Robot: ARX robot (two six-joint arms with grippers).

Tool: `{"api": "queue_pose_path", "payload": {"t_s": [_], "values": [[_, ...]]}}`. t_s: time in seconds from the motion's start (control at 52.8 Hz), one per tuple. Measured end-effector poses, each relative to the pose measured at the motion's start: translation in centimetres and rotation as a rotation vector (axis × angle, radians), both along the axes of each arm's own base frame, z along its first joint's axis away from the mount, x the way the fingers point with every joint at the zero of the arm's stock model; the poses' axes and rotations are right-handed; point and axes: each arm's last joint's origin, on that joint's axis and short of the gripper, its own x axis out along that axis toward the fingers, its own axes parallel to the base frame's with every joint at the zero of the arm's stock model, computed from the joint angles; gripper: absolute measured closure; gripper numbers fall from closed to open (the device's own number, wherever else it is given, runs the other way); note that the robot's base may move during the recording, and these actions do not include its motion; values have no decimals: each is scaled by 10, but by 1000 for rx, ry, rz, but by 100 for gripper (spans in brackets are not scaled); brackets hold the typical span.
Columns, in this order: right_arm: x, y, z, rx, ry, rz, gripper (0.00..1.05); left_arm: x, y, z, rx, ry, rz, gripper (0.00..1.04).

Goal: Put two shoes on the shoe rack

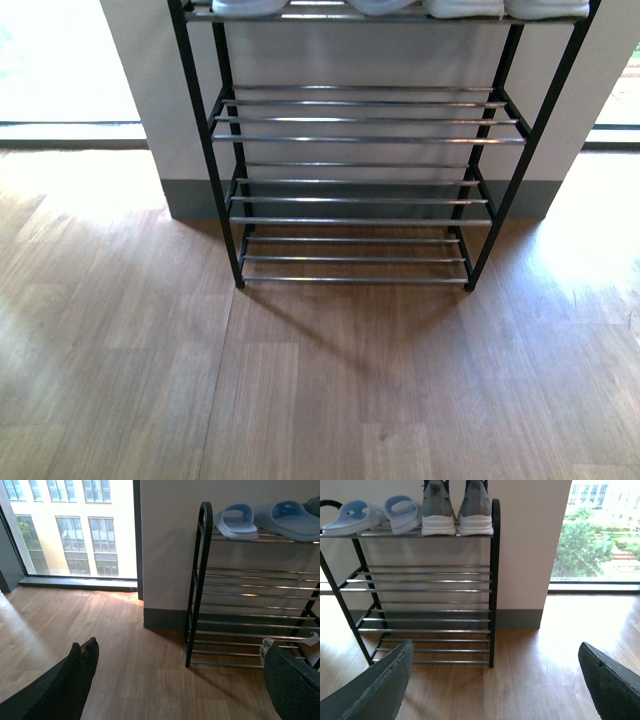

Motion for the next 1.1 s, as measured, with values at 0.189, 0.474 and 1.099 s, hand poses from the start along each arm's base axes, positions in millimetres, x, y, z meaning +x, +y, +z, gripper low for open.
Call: {"api": "queue_pose_path", "payload": {"t_s": [0.189,0.474,1.099], "values": [[0,0,0,0,0,0,9,0,0,0,0,0,0,9],[0,0,0,1,0,0,9,0,0,0,0,0,0,9],[0,0,0,0,0,2,9,0,0,0,0,0,0,9]]}}
